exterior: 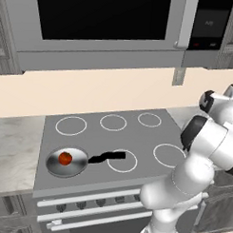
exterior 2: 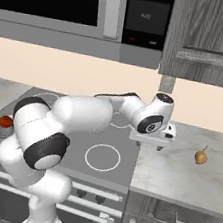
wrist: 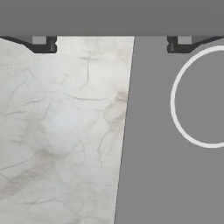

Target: Place the pan on the front left burner on the stove. Then place the tomato and the onion in the pan and turn on the front left burner.

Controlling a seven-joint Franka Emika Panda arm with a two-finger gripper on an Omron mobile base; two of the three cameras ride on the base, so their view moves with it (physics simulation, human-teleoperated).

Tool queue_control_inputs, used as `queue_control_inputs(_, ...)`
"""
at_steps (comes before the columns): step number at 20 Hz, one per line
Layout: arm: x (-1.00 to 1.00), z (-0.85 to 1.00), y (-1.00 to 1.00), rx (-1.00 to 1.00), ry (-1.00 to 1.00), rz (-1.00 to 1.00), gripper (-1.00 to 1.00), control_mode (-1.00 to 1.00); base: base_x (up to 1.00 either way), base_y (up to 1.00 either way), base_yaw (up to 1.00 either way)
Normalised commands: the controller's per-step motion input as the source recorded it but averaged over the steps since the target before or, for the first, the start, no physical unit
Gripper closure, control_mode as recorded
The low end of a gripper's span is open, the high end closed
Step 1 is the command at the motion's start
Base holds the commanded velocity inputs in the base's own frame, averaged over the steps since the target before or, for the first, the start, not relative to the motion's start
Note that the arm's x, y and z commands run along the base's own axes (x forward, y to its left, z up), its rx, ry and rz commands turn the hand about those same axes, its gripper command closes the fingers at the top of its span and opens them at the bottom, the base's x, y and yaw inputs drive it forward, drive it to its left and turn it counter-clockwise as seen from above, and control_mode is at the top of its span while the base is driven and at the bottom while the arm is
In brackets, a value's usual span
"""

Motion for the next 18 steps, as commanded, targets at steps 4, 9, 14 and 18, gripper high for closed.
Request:
queue_control_inputs(4, 0.0, 0.01, -0.78, 0.0, -0.09, -0.01, -1.0, -1.0, 0.0, 0.0, 0.0)
queue_control_inputs(9, 0.07, 0.0, -0.64, 0.0, -0.02, 0.0, -1.0, -1.0, 0.0, 0.0, 0.0)
queue_control_inputs(14, 0.19, 0.0, -0.57, 0.0, -0.03, 0.0, -1.0, -1.0, 0.0, 0.0, 0.0)
queue_control_inputs(18, 0.15, 0.0, -0.5, 0.0, -0.02, 0.0, -1.0, -1.0, 0.0, 0.0, 0.0)
